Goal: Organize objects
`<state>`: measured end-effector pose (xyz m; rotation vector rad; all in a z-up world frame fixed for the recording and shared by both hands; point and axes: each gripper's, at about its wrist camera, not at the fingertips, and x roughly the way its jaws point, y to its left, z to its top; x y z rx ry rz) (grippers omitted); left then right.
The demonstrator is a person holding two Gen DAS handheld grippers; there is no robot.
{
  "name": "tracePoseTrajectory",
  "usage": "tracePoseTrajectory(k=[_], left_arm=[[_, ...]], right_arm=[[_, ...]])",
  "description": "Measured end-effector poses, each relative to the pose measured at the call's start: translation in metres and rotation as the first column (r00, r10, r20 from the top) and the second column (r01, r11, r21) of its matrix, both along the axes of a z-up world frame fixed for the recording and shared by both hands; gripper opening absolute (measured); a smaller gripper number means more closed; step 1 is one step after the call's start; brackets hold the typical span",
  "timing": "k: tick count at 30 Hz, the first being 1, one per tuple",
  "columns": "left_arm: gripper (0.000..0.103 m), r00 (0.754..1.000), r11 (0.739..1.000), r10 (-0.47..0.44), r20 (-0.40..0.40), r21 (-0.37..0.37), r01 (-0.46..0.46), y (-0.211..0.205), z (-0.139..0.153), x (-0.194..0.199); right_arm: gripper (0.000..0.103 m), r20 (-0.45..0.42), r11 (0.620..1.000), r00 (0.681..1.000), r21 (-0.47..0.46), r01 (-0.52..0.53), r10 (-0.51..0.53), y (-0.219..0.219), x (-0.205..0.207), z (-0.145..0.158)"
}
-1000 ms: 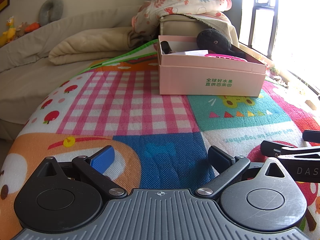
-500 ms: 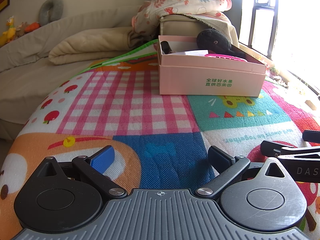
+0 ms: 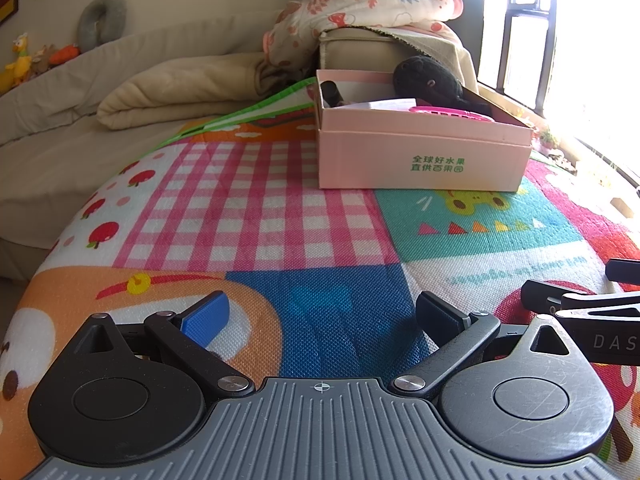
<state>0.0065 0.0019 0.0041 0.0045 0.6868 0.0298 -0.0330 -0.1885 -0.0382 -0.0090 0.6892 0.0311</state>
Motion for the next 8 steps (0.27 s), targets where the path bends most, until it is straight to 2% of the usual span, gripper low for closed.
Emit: tracePoseTrajectory(k=[8], left_arm=[[0.102, 1.0, 1.0, -0.004, 0.0, 0.001, 0.004, 0.0003, -0.0002, 0.0003]], right_arm=[[0.103, 0.0, 1.0, 1.0, 0.0, 0.0, 0.0, 0.0001, -0.0001, 0.0]])
